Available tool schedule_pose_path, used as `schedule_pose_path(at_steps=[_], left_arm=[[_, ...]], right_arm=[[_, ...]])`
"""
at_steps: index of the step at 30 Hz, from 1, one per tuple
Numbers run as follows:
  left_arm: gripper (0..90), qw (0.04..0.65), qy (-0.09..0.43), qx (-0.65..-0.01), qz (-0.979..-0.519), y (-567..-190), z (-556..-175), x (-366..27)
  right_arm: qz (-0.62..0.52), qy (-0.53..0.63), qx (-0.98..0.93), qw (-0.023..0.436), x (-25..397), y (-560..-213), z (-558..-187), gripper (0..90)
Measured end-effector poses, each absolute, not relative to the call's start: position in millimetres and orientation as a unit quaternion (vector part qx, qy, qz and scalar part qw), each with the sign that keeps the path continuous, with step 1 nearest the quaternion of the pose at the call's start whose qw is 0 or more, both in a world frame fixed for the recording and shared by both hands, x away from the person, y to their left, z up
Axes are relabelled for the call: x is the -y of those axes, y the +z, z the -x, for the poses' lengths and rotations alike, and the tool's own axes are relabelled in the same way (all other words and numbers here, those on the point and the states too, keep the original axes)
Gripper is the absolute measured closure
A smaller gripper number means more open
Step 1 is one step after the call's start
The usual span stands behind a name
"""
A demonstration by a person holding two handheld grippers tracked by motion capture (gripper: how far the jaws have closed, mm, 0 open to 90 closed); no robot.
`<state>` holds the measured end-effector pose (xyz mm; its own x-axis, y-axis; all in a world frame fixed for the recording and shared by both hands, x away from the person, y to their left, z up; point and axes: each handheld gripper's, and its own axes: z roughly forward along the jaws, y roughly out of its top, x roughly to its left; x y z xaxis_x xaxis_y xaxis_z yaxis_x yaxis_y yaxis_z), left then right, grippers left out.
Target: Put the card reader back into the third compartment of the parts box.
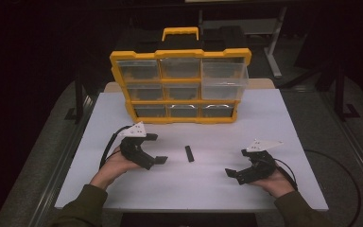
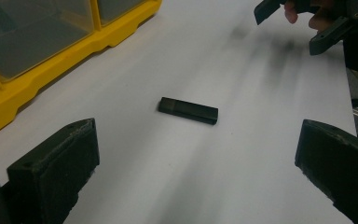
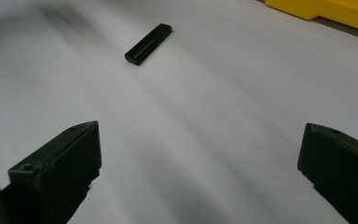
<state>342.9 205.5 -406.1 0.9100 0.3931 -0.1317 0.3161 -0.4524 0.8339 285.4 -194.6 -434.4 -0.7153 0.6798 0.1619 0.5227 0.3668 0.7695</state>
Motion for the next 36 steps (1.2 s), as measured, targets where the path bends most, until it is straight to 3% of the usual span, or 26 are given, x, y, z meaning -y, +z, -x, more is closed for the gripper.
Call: schedule_pose_path(at_steps=[36], left_arm=[[0.0,0.480,0.020,-0.171,-0.860,-400,-360,-167]], right_arm=[[-0.368,0.428,-0.821,0.089,194,-435,-286,0.0]])
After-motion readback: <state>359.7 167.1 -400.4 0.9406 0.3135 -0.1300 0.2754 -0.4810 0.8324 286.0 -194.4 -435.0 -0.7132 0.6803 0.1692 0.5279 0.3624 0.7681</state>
